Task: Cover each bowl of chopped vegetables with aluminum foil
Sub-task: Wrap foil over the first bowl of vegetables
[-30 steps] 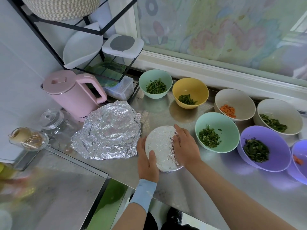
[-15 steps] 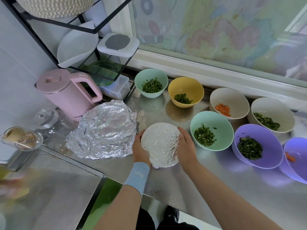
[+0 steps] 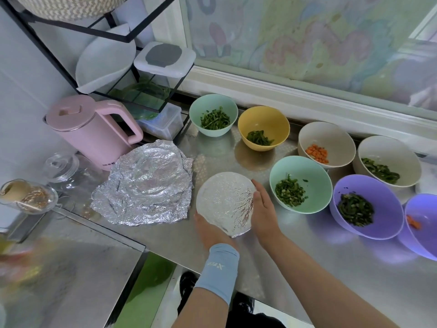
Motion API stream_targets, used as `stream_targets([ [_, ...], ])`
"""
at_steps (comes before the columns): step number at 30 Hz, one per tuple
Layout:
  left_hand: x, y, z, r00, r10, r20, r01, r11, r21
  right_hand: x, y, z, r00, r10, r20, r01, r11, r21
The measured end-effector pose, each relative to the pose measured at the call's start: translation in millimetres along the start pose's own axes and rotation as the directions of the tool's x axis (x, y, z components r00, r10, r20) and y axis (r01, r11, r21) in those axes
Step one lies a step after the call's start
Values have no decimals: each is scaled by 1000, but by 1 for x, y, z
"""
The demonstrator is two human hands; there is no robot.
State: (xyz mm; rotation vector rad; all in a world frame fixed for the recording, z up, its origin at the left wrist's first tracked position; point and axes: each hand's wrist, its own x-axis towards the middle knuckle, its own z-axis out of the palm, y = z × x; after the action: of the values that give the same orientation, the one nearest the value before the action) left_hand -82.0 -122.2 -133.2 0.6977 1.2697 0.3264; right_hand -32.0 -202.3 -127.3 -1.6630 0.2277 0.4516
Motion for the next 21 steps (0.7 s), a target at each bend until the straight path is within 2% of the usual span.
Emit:
stream_targets([
  [2,1,1,1,998,-20,62,30,986,-161,1,0,1,1000,2,-13,-2,1000,-7],
  [3,-3,1,1,995,-41,86,55,985,-166,0,-2,1,1000,8,-15,-8,1000,-5],
  [5,-4,5,0,999,-39,36,44,988,-145,-3,-5,1,999,22,-39,-21,999,25],
  [7,8,4,-3,999,49,-16,-50,997,-63,-11,-5,5,992,30,-126,-21,997,69],
  [10,22,4,-5,1000,4,-18,-6,997,-80,-27,-3,21,973,82,-218,-39,980,193],
  [12,9,10,1,997,29,-67,-33,998,-55,-29,1,32,952,94,-292,-28,975,222],
  [16,-7,16,9,977,68,-202,-65,998,19,-24,2,42,906,65,-417,16,982,188],
  [19,-9,18,5,987,44,-155,-35,998,58,-23,2,38,918,56,-392,-10,993,118],
  [21,-4,21,-4,991,111,-72,-101,987,125,-20,2,28,946,31,-322,-30,1000,9],
])
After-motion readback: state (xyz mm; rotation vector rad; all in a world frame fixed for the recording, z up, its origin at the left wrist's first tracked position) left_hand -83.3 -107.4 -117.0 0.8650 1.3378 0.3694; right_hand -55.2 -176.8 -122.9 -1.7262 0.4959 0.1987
